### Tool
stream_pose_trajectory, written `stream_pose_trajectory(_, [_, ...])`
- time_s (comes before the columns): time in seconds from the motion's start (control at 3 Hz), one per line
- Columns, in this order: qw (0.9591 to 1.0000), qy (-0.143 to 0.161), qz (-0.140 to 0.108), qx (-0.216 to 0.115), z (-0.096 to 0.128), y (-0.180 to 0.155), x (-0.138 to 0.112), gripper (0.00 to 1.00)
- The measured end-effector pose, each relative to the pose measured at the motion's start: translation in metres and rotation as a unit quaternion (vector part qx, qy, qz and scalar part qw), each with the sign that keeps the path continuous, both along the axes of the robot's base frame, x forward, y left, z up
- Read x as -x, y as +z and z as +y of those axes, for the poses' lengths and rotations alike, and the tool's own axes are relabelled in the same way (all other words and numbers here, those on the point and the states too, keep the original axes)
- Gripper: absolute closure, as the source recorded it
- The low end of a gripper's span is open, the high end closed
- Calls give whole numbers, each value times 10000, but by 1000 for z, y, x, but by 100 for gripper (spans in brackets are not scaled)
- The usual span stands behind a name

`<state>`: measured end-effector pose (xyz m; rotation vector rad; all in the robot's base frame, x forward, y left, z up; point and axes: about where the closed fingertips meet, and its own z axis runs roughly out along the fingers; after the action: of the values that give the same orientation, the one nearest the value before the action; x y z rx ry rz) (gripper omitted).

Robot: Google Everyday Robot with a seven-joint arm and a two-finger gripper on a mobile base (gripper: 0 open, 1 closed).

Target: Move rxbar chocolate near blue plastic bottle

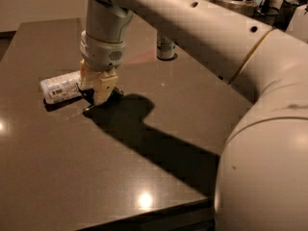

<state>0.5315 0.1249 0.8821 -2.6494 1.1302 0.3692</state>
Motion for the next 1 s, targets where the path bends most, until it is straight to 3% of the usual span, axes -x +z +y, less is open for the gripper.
stream_pose_trajectory(1.0, [9999,44,-20,-114,17,-3,-7,5])
